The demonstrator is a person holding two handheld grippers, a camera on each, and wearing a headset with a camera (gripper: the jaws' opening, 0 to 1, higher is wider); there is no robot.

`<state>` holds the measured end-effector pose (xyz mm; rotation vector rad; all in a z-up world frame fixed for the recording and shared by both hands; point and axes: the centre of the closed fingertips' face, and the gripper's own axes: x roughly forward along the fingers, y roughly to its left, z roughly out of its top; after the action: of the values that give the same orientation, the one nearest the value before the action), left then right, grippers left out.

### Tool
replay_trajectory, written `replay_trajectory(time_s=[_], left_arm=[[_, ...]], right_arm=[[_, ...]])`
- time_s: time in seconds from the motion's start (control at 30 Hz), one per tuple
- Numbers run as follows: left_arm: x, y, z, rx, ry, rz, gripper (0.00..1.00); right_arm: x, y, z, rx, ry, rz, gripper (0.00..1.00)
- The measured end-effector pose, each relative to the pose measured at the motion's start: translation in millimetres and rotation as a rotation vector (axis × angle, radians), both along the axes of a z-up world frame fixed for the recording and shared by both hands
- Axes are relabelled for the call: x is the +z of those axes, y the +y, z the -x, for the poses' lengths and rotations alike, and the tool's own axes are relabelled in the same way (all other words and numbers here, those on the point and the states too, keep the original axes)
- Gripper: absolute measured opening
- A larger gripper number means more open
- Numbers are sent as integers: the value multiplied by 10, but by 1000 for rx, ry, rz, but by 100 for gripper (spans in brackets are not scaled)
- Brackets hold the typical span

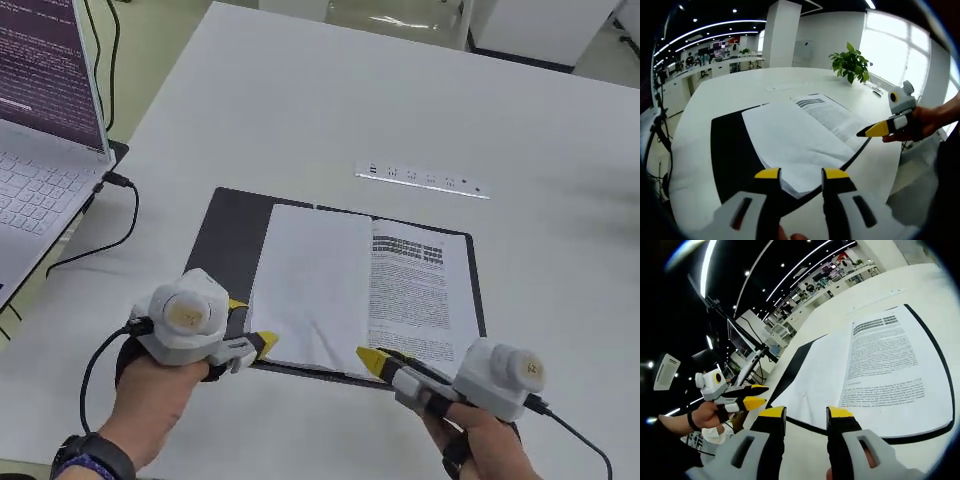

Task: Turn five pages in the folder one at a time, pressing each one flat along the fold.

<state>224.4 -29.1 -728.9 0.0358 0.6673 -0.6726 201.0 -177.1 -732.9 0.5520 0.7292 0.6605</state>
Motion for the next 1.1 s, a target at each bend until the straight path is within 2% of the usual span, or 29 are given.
replay_trajectory(time_s=[0.07, 0.23, 0.37, 0.43, 0.5, 0.67, 0.73, 0.8, 0.83, 1.1], left_arm=[[-71, -25, 2, -16, 11, -8, 22], [-198, -43, -33, -13, 36, -1, 16], [-308, -30, -41, 3, 61, 1, 12], [-364, -22, -35, 10, 71, 0, 9], [-452, -22, -2, -4, 90, -19, 7], [-599, 5, 39, -7, 110, -50, 5], [-615, 39, 23, 23, 104, -50, 0], [-599, 45, 11, 71, 134, 5, 0], [-595, 53, 8, 75, 136, 8, 0], [-594, 46, 17, 71, 122, -9, 0]], right_arm=[[-30, -40, 41, -10, 11, 3, 30], [-99, -63, 138, -5, 31, 26, 30], [-116, -76, 142, -18, 40, 16, 29], [-120, -57, 151, 1, 36, 27, 29], [-124, -30, 158, 29, 30, 40, 29], [-129, -15, 114, 17, 38, 28, 29], [-119, 11, 98, 32, 33, 32, 29], [-124, 38, 71, 57, 26, 41, 29], [-128, 39, 56, 59, 26, 43, 28], [-146, -10, -144, 28, 30, 27, 27]])
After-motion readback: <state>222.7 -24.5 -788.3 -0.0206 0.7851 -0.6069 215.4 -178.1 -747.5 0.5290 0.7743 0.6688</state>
